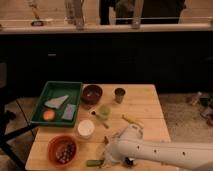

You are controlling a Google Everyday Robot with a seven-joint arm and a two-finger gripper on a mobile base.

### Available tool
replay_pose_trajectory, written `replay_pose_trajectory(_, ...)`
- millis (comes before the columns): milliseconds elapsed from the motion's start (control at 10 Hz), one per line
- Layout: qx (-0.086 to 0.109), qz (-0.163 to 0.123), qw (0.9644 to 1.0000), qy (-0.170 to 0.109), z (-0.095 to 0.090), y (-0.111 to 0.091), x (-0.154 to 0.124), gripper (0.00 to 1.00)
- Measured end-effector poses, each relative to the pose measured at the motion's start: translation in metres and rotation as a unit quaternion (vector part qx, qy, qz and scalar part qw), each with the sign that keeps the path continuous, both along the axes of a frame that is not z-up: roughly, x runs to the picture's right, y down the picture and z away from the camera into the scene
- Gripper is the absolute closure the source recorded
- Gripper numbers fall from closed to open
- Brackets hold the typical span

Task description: Place pepper in purple bowl

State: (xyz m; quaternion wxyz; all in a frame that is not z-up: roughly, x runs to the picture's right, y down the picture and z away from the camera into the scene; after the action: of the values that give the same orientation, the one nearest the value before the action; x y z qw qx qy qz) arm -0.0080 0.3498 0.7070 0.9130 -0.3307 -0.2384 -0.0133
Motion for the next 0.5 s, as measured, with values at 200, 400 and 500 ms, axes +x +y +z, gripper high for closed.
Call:
replay_pose_trajectory(200, 0.013, 0.005, 0.9999, -0.001, -0.006, -0.015, 0.01, 1.0)
replay_pose_trajectory(400, 0.026, 0.011, 0.9996, -0.005, -0.011, -0.028, 0.017, 1.0)
replay_pose_trajectory(500, 0.031, 0.013, 0.9994, -0.008, -0.014, -0.033, 0.019, 1.0)
